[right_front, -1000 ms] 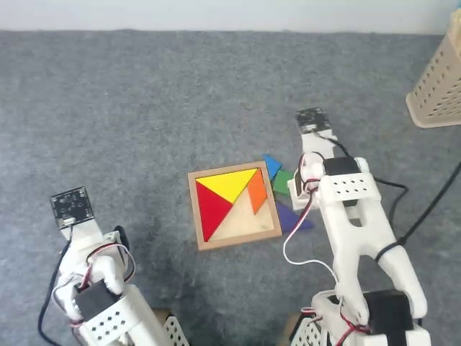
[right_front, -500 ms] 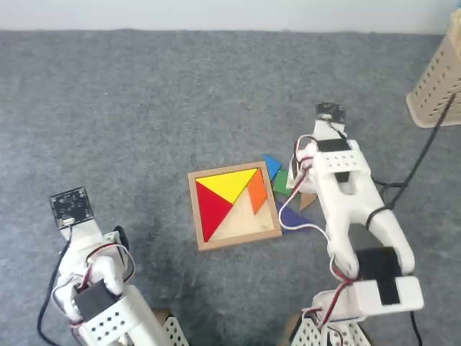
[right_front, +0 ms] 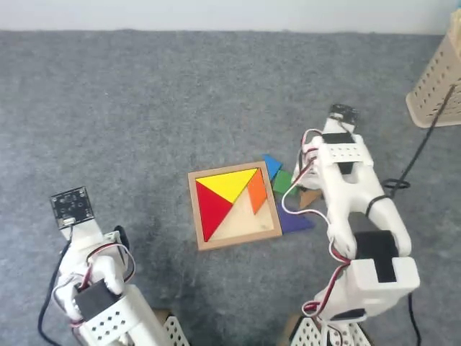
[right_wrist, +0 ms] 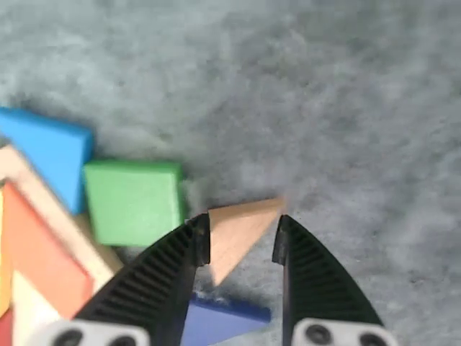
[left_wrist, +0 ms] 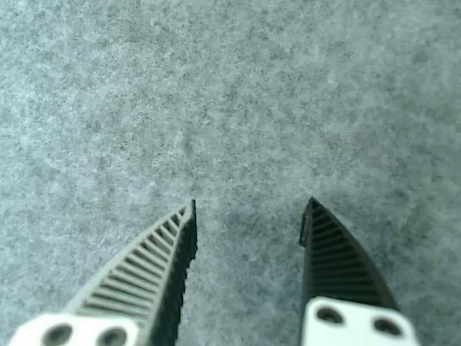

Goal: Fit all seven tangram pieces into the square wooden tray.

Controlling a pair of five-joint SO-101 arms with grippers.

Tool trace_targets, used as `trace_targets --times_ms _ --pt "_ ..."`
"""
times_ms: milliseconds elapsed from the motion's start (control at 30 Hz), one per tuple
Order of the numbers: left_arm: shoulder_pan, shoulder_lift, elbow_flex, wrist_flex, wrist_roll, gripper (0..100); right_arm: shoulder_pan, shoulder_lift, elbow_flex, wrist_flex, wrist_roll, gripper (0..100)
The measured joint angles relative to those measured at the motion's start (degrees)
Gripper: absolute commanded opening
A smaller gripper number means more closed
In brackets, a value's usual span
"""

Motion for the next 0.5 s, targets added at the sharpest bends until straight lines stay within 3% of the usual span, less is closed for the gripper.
trace_targets --times_ms 333,500 --pt "0.0 0.0 0.0 0.0 0.0 23 -0.8 0.0 0.0 0.0 -0.2 14.6" --pt "0.0 0.0 0.0 0.0 0.0 23 -1.1 3.0 -1.2 -1.1 -0.3 19.9"
